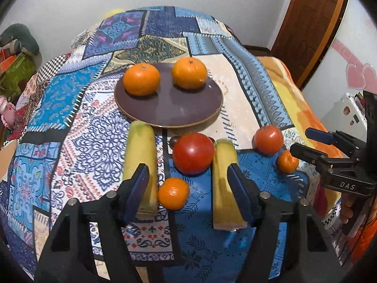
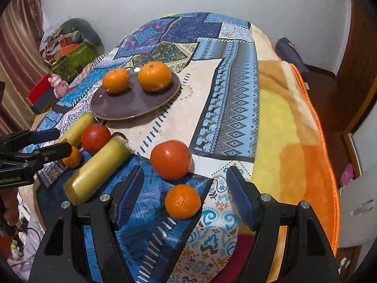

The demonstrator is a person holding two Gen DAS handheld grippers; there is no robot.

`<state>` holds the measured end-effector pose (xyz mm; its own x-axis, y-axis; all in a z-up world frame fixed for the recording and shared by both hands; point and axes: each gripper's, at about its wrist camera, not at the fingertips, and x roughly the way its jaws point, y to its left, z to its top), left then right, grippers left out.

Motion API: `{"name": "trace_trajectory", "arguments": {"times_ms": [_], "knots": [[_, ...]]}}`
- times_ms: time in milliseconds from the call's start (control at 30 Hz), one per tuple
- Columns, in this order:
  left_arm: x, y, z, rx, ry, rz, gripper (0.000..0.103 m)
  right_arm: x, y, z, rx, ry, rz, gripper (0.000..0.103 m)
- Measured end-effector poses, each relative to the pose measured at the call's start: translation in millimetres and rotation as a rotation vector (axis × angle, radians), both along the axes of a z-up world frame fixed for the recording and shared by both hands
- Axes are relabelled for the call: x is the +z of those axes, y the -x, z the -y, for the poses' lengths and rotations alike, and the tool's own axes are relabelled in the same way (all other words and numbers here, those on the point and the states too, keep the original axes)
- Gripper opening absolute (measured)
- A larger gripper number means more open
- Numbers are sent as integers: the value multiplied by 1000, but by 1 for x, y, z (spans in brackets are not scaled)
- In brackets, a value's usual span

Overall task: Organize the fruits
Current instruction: 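Grasp a red tomato with the left tool while the right tool grasps another tomato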

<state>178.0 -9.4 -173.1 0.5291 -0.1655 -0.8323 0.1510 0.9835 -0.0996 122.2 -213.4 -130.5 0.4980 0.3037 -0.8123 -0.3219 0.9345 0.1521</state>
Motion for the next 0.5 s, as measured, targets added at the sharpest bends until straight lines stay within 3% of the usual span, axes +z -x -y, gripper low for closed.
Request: {"name": "trace_trajectory", "arguments": {"times_ms": [167,500], "knots": [[-11,-11,7,-8,0,-23,59,-7,-4,-4,21,3,-11,69],[-28,-38,12,-14,-16,-53,58,-24,-22,-16,59,-3,-58,63]]}}
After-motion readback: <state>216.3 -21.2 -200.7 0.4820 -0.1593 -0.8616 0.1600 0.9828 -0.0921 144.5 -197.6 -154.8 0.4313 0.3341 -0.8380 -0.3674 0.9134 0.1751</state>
